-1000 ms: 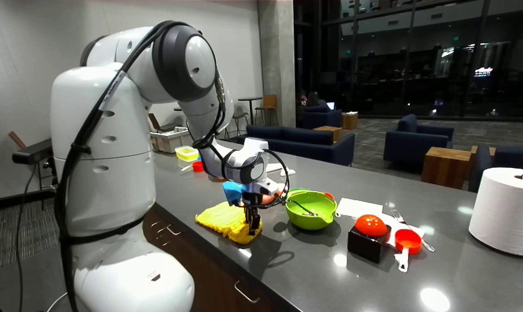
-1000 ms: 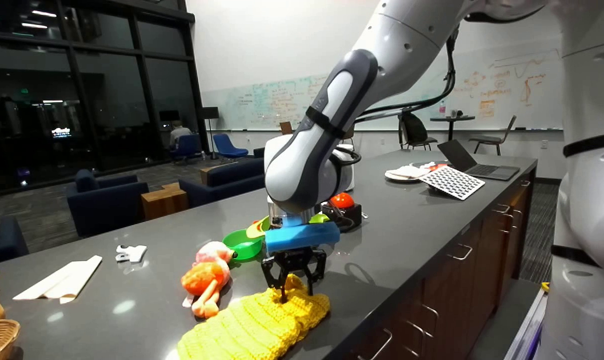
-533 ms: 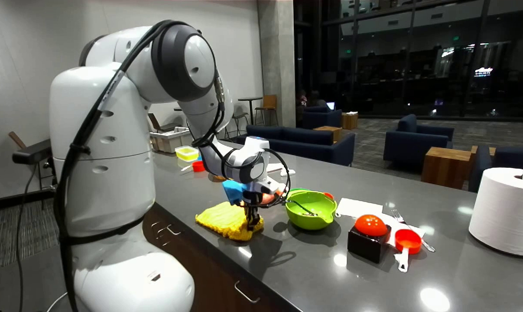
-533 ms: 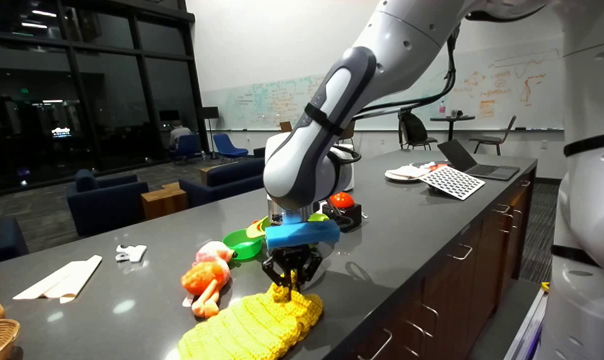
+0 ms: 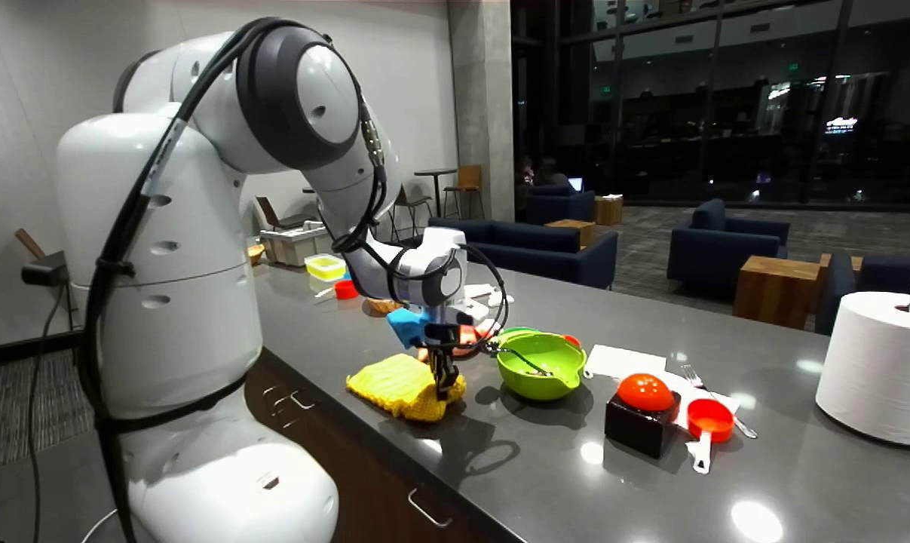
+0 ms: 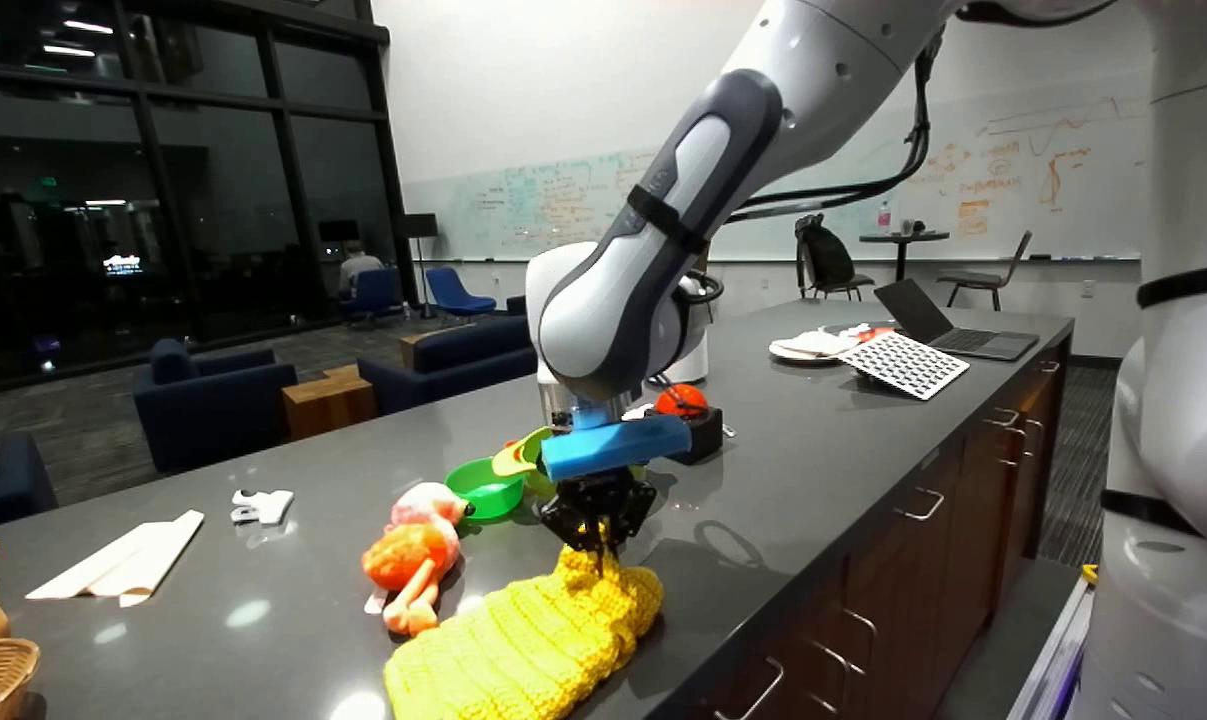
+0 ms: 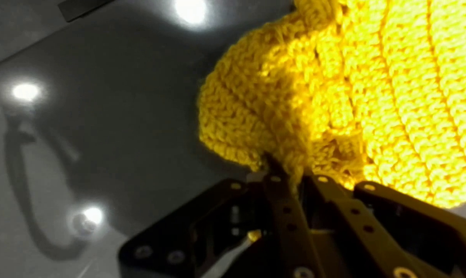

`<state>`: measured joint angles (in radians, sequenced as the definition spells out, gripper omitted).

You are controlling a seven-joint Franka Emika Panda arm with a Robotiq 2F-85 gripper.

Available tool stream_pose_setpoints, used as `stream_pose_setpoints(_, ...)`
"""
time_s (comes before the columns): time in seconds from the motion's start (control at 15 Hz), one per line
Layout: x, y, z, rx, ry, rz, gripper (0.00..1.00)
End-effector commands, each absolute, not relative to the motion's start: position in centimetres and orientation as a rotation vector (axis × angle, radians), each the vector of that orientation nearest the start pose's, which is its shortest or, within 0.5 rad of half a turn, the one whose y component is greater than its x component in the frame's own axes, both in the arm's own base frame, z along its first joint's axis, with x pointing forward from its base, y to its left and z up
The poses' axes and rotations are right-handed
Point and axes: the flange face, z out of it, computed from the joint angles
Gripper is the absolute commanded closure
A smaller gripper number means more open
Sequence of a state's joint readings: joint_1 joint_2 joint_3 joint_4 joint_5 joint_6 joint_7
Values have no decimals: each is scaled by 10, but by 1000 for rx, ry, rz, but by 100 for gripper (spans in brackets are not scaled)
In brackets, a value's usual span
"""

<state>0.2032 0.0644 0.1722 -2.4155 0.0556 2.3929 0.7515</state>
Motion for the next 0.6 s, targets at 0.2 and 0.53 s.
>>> stream_pose_setpoints(0.2,432,155,318,-3248,775,165,98)
stream_pose_setpoints(0.53,433,153,346,-3358,813,197,98)
